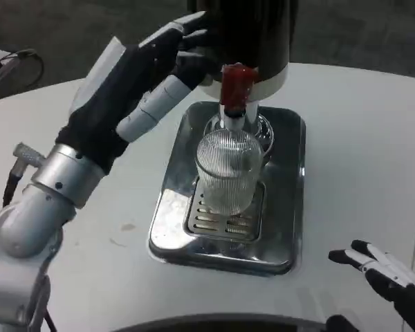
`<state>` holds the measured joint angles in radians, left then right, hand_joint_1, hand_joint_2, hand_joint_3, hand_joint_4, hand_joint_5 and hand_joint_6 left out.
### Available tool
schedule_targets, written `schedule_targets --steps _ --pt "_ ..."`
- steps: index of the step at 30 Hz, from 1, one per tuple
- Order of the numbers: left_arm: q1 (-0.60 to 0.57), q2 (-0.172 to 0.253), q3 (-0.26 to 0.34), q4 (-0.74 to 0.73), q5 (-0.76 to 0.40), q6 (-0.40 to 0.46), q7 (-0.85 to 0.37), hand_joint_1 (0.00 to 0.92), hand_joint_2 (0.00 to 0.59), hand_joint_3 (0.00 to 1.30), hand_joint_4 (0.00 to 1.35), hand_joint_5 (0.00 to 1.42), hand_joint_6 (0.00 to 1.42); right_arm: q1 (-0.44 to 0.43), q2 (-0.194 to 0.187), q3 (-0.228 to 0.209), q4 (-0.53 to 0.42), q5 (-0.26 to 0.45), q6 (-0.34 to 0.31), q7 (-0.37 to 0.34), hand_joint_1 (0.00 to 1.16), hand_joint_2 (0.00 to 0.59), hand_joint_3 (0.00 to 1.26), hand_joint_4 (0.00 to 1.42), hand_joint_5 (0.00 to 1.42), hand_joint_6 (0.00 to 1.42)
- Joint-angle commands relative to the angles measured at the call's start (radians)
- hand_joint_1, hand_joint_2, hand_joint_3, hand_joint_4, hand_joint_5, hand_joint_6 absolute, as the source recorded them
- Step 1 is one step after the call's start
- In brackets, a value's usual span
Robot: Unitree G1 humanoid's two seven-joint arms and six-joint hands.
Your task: Grasp the cup under the faucet to collect the drink, then remove the cup.
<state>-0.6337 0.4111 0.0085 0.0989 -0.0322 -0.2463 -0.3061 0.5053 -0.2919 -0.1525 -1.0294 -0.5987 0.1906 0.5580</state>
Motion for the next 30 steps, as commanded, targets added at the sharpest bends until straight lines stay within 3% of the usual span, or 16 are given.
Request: schedule_targets --steps 1,8,18,30 --pt "-0.057 -0.004 -0.028 -0.008 -0.018 0.058 -0.075 0.000 0.084 0.24 0.25 0.38 0.40 0.016 -0.004 -0.011 -0.018 0.013 -0.010 -0.015 0.37 0.443 0.14 0.00 0.00 0.13" --pt "-0.149 -0.015 -0.044 0.057 -0.040 0.120 -0.183 0.000 0.088 0.24 0.23 0.36 0.39 0.029 0.001 -0.024 -0.018 0.028 -0.020 -0.022 0.38 0.439 0.14 0.00 0.00 0.13" --pt "-0.322 0.007 -0.029 0.267 -0.088 0.188 -0.341 0.000 0.084 0.23 0.21 0.34 0.37 0.041 0.004 -0.052 -0.018 0.073 -0.020 -0.023 0.38 0.439 0.14 0.00 0.00 0.12" --pt "-0.299 0.020 -0.038 0.249 -0.102 0.230 -0.451 0.000 0.084 0.24 0.21 0.33 0.36 0.040 0.005 -0.043 -0.018 0.081 -0.018 -0.024 0.37 0.446 0.15 0.00 0.00 0.08"
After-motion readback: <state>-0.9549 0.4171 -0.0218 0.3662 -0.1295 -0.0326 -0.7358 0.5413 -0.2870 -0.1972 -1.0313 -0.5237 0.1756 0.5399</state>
